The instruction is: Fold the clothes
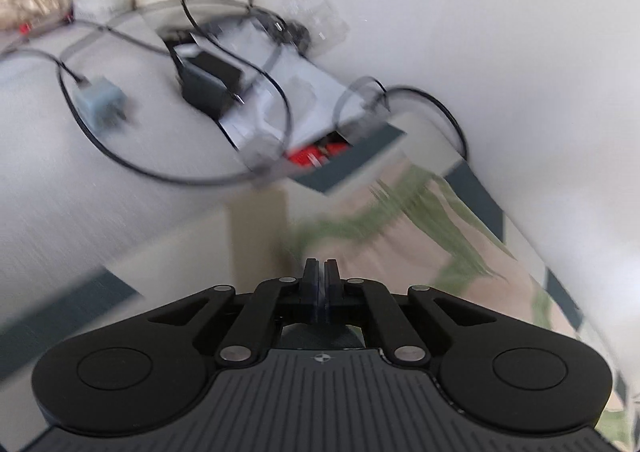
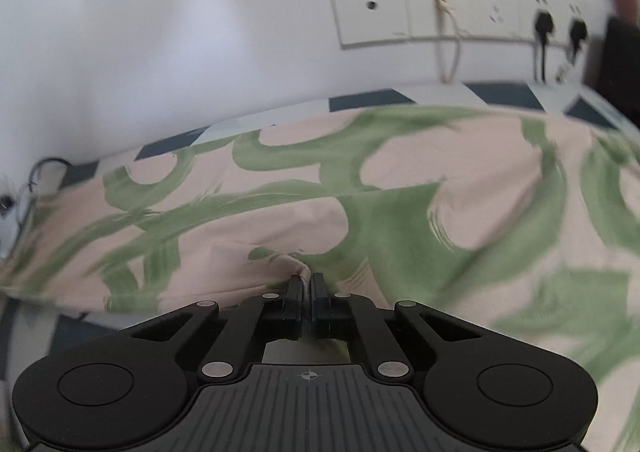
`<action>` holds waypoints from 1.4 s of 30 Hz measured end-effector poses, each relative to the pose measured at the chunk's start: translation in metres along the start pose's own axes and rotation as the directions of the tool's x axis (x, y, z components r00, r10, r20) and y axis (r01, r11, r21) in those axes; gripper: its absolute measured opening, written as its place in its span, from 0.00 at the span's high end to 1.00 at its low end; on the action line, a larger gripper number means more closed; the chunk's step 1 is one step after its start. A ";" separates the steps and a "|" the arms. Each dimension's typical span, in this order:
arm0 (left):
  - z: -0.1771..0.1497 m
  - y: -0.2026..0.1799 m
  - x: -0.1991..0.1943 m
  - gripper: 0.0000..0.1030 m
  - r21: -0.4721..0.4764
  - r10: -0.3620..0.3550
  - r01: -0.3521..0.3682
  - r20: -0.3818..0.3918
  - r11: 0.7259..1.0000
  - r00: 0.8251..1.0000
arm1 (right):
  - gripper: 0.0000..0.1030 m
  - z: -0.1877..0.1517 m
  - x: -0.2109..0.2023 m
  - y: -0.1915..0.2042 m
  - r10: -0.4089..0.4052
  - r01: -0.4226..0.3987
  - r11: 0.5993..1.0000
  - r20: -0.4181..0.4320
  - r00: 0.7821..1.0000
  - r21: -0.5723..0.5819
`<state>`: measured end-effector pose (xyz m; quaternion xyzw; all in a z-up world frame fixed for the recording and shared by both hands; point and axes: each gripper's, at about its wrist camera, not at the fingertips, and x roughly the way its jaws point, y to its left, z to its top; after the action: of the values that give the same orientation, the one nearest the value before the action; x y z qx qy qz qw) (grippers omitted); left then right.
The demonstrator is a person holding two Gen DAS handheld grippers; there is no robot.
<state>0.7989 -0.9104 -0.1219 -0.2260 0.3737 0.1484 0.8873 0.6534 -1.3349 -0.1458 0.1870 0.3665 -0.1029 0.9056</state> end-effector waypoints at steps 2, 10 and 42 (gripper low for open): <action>0.002 0.004 -0.002 0.97 0.014 -0.006 0.006 -0.005 1.000 1.000 | 0.97 -0.009 -0.010 -0.003 0.013 -0.013 1.000 -0.023 1.000 0.011; -0.020 -0.018 -0.009 0.90 0.156 -0.095 0.113 -0.116 0.981 0.989 | 0.67 -0.031 -0.033 0.000 -0.068 0.072 0.995 -0.055 0.996 0.075; -0.077 -0.106 -0.026 0.11 0.407 -0.135 0.236 -0.260 0.882 0.956 | 0.08 0.077 0.051 -0.102 -0.470 0.447 0.857 0.032 0.882 0.255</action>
<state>0.7813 -1.0422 -0.1195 -0.0729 0.4715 -0.0510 0.8774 0.7041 -1.4620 -0.1575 0.1975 0.3425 -0.3678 0.8416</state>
